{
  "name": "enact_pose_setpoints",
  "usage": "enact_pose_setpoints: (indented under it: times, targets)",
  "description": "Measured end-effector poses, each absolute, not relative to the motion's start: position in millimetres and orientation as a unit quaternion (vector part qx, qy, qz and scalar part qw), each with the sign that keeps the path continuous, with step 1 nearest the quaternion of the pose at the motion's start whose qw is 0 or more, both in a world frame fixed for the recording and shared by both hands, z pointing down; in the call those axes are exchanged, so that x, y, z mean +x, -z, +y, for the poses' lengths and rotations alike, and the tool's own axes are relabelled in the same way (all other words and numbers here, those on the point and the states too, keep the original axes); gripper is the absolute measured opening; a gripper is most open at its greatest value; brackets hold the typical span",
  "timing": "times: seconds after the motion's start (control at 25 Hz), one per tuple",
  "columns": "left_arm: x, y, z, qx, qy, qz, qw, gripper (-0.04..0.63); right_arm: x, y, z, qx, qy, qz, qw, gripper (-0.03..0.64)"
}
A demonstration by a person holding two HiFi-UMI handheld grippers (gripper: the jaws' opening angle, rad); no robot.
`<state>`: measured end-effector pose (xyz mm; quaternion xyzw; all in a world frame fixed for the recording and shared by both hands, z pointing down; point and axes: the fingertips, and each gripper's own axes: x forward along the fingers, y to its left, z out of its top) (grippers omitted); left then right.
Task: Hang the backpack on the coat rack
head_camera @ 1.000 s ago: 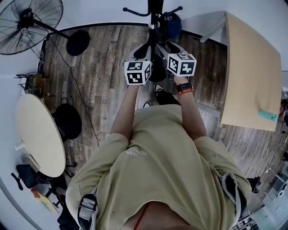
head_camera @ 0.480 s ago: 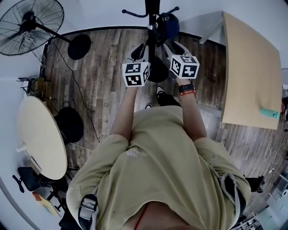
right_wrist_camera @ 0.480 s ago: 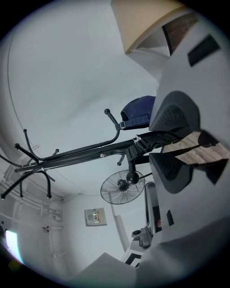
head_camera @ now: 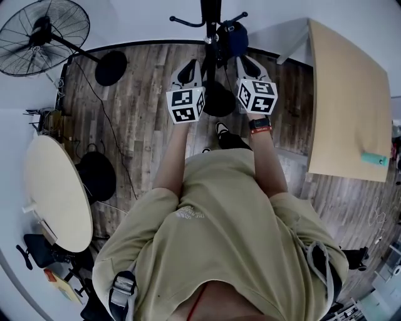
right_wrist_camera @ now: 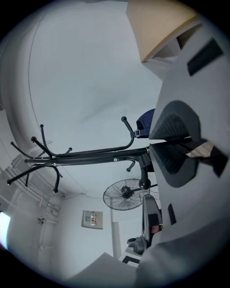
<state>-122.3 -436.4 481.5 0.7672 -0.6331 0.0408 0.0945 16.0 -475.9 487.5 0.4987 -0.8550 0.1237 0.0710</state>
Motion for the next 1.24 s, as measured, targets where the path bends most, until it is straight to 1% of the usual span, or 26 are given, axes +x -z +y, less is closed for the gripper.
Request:
enact_pose_setpoints:
  times: [0.08,0.12,0.4,0.68,1.24]
  targets:
    - [-124.1,-478.3,-436.9,0.767,-0.035,-0.635,0.086,0.028,19.0,-483.8,-477.1,0.508,-0.108,-0.852,0.068,0.021]
    - [-124.5,-477.4,-437.3,0.767,-0.033,-0.635,0.082,0.026,20.2,-482.6,-477.6,0.511,-0.102,-0.851,0.065,0.015]
    - [-127.5,-468.1,-436.8,0.767,-0.027,-0.639,0.052,0.023,21.7,-473.3,-477.4,0.512,-0.084,-0.853,0.056,0.015]
    - [-128.1,-472.2,-437.7,0.766,-0.028,-0.639,0.062,0.025,29.2,-477.9,-480.0,0.516,-0.101,-0.849,0.044,0.015]
    - [-116.1,-489.7,-450.7,0.775,-0.034,-0.624,0.092,0.025,33.3,-491.5,-494.6,0.506,-0.115,-0.853,0.054,0.015]
